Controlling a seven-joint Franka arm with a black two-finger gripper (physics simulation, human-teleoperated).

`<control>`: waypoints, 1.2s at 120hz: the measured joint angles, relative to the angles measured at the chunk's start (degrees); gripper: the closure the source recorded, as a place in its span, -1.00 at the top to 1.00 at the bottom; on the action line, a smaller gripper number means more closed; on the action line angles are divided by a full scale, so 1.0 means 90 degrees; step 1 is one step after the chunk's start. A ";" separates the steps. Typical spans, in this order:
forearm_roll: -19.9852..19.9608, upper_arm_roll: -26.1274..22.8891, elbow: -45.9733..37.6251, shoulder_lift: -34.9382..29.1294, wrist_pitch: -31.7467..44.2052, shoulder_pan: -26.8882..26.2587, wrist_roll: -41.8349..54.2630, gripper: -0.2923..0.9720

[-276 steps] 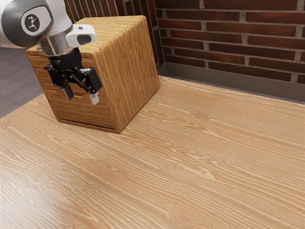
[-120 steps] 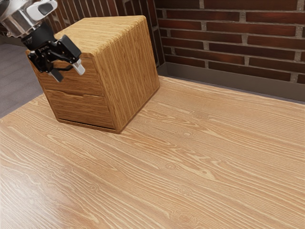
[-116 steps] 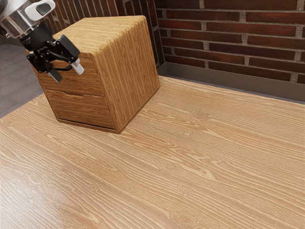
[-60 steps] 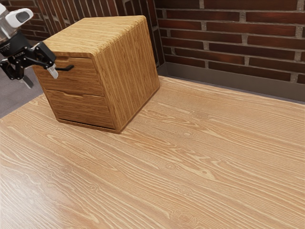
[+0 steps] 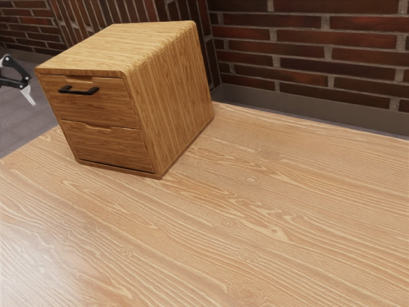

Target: Pull the drawer handle with one arm to open the drawer

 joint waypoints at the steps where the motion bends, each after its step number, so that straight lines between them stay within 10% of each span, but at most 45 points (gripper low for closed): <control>1: 0.0000 0.0003 0.0004 0.0006 -0.0001 0.0018 -0.0063 0.53; 63: 0.0241 0.0006 0.0126 0.0537 0.1155 -0.0180 -0.2538 0.48; 144: 0.0160 0.0692 -0.0035 0.0846 0.2072 0.0301 -0.3259 0.54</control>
